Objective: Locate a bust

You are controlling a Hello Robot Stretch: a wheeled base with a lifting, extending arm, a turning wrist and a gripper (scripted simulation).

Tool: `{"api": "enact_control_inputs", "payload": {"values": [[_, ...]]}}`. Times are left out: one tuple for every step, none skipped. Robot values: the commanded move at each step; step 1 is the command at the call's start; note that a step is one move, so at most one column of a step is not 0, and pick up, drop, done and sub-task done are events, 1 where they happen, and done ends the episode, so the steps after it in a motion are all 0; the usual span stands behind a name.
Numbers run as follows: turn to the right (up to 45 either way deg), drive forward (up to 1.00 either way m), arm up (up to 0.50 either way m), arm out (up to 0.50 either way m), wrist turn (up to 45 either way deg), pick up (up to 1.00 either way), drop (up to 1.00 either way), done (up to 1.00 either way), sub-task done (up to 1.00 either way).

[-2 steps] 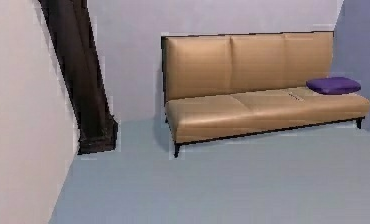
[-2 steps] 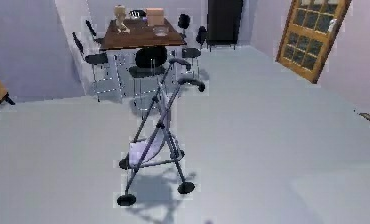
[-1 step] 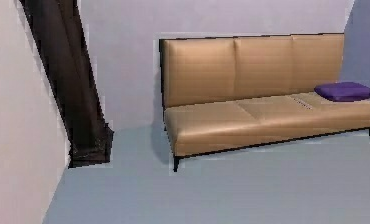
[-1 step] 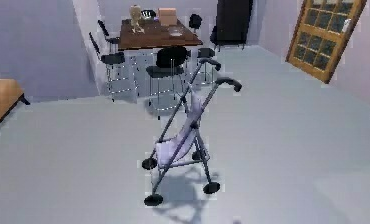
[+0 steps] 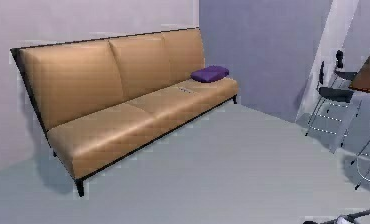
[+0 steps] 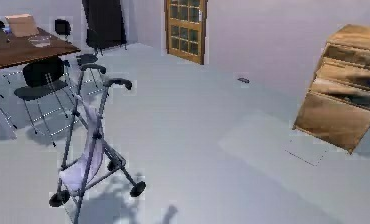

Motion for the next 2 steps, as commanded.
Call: {"api": "enact_control_inputs", "payload": {"values": [[0.0,0.80,0.00,0.00,0.0,0.00,0.00,0.00,0.00],[45.0,0.00,0.00,0.00,0.0,0.00,0.00,0.00,0.00]]}}
